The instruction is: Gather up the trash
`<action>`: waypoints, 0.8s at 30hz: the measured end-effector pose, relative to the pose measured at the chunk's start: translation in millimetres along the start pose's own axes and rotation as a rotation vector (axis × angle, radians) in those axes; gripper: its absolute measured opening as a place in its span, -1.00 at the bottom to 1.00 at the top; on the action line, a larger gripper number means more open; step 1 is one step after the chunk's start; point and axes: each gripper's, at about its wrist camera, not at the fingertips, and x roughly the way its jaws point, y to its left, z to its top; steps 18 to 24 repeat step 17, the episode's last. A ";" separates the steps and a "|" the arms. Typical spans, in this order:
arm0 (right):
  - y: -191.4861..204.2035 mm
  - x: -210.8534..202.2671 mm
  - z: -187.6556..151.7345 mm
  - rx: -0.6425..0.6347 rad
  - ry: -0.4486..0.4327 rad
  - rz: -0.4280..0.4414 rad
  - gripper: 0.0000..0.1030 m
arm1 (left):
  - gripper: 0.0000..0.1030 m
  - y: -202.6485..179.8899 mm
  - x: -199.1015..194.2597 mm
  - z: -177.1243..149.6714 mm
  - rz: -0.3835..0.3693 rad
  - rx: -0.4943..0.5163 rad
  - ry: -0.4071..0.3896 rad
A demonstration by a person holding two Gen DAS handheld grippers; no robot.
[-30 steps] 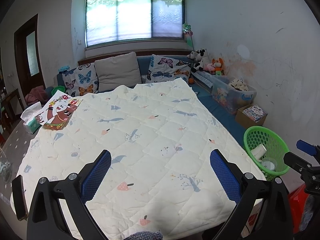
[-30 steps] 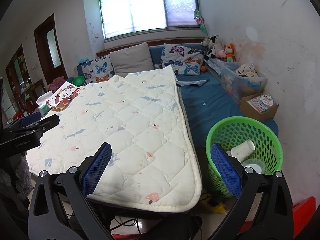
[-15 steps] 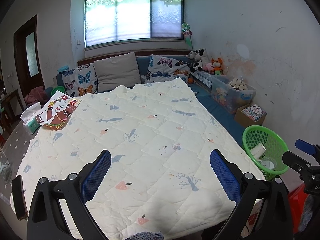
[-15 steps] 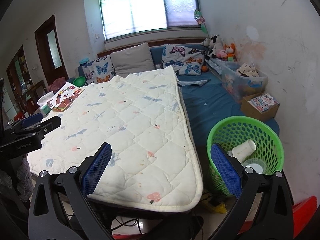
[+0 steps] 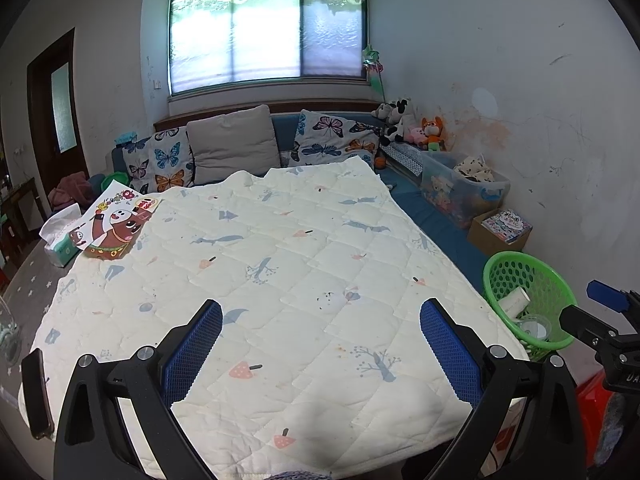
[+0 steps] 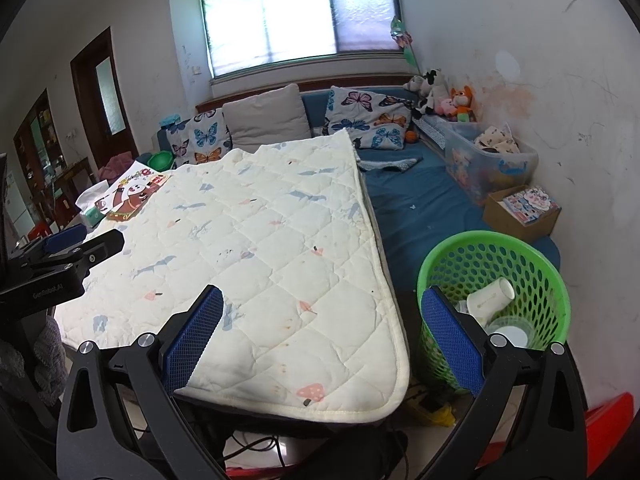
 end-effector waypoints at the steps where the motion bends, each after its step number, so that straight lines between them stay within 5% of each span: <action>1: -1.0 0.1 0.0 0.000 0.000 0.000 0.91 | 0.86 -0.2 0.3 0.2 0.003 -0.003 0.000; 24: -0.2 3.9 -1.3 0.001 0.005 0.003 0.91 | 0.86 7.6 3.0 -1.6 0.034 -0.024 0.002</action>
